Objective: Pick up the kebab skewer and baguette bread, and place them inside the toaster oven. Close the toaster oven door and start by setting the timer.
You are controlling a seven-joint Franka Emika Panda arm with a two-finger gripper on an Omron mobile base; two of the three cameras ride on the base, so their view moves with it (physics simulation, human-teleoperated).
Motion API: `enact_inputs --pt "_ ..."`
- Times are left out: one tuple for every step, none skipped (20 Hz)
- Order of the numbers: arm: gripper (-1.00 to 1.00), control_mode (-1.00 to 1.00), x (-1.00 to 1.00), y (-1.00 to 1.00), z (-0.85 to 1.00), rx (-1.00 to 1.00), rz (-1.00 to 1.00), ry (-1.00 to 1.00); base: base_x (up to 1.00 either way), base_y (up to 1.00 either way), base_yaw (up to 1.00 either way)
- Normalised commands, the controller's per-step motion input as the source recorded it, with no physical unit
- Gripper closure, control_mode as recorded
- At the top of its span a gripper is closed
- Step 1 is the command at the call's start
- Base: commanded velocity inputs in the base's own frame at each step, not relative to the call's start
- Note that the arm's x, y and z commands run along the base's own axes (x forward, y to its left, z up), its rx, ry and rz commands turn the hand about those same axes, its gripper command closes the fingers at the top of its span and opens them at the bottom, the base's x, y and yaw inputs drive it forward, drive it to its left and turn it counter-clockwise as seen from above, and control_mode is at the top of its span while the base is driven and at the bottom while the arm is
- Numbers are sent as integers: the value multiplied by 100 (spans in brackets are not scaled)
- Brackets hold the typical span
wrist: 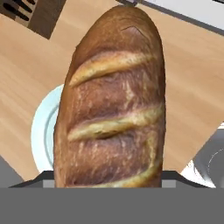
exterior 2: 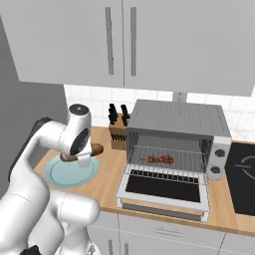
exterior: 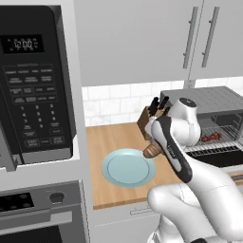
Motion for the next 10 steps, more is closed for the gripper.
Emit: enact_inputs --pt "100 -100 -35 -91 51 16 -45 0 0 0 0" --pt "100 -100 -36 -93 49 16 -45 0 0 0 0" --pt "100 -100 -42 -100 49 18 -47 0 0 0 0" --pt "100 -100 -39 -100 46 19 -46 0 0 0 0" --pt "100 -100 -33 -100 42 20 -44 1 0 0 0" --pt "100 -100 -29 -100 21 21 -41 0 0 0 0" --pt "100 -100 -21 -100 14 21 -36 0 0 0 0" --pt "100 -100 -23 -100 8 19 -34 0 0 0 0" --pt "100 -100 -22 -100 4 18 -30 0 0 0 0" --pt "100 -100 -11 -100 0 14 -22 0 0 0 0"
